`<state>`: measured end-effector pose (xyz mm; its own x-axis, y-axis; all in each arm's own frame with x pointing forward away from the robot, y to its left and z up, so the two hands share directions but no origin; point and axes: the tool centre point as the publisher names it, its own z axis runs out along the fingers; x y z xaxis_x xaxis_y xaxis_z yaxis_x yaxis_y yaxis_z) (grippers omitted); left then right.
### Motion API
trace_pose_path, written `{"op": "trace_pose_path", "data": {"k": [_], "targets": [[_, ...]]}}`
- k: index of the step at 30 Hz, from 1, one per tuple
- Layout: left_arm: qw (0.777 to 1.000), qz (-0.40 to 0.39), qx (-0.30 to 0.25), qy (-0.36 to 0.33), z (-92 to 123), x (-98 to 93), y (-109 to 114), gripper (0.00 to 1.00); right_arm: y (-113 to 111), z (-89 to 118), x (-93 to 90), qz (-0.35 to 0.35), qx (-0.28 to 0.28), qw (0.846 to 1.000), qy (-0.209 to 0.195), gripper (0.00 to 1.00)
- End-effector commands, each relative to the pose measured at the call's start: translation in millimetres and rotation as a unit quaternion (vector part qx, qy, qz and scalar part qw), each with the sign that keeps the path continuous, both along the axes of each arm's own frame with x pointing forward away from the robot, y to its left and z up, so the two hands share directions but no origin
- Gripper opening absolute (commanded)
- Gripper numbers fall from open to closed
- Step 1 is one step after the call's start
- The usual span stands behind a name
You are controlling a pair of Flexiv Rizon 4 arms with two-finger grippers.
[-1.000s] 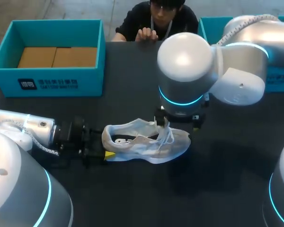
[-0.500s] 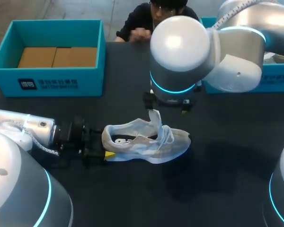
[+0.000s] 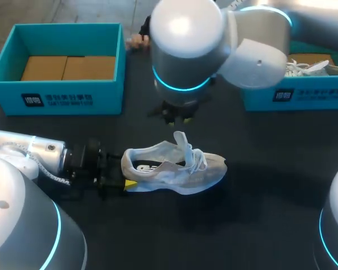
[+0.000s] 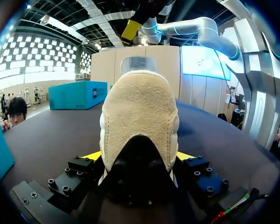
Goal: Take the shoe out of the shoebox, open the shoe tongue, remove and reinsert the insole, then place the shoe into the shoebox
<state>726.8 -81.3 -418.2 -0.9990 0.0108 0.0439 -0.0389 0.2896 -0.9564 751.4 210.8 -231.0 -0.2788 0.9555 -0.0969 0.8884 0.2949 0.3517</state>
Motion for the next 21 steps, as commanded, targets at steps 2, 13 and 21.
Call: {"op": "trace_pose_path", "data": {"k": [2, 13, 21], "targets": [[1.0, 0.002, 0.0, -0.001, -2.0, -2.5, -0.3, 0.0, 20.8, -4.3, -5.4, 0.263, -0.088, 0.961, 0.002, 0.0], [1.0, 0.002, 0.0, -0.001, -2.0, -2.5, -0.3, 0.0, 23.6, -4.8, -12.2, 0.289, -0.087, 0.953, 0.0, 0.0], [1.0, 0.002, 0.0, -0.001, -2.0, -2.5, -0.3, 0.0, 23.6, -4.8, -12.2, 0.289, -0.087, 0.953, 0.0, 0.0]]}}
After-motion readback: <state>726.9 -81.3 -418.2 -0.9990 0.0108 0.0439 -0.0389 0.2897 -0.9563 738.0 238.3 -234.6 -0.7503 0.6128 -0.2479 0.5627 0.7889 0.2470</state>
